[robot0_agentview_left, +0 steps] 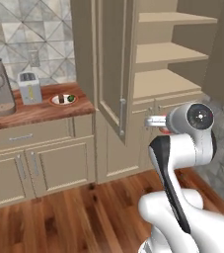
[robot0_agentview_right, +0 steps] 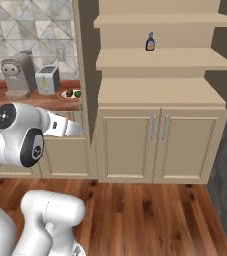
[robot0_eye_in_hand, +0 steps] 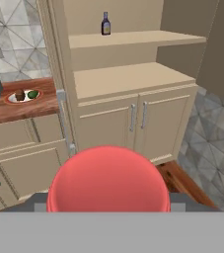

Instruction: Pick the avocado and bread from the counter and place them on the plate. Then pick the jam from the cabinet and place it next to the plate. Lastly close the cabinet door.

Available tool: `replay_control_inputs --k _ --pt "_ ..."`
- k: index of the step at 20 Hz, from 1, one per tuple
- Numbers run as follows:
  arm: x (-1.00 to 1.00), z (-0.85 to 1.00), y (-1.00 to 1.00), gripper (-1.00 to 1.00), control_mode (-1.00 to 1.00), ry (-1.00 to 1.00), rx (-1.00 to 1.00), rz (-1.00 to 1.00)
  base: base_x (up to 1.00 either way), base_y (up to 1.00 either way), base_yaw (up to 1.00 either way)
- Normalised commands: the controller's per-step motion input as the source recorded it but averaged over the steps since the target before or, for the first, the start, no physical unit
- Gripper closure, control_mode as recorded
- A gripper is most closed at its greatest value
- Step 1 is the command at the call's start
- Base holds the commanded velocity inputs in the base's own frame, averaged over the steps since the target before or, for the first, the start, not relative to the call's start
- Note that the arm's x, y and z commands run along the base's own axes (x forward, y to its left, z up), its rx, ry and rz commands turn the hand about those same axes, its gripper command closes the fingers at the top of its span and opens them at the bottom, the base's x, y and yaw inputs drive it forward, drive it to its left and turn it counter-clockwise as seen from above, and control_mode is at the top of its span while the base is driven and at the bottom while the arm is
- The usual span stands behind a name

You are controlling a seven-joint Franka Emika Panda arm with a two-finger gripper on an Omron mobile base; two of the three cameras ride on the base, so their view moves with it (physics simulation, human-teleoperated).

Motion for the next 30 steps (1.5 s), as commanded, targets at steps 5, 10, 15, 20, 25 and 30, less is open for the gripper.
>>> replay_control_inputs --k 5,10,15,20,25,30 --pt "0.00 0.00 0.00 1.00 1.00 0.00 0.00 0.00 -0.06 0.55 -0.11" --pt "0.00 0.00 0.00 1.00 1.00 0.00 0.00 0.00 0.00 0.53 -0.09" --pt "0.00 0.00 0.00 1.00 1.00 0.00 0.00 0.00 0.00 0.50 -0.07" --pt "0.00 0.00 0.00 1.00 1.00 0.00 0.00 0.00 0.04 0.52 -0.09" --pt "0.00 0.00 0.00 1.00 1.00 0.00 0.00 0.00 0.20 0.50 -0.09" --pt "0.00 0.00 0.00 1.00 1.00 0.00 0.00 0.00 0.30 0.40 -0.08"
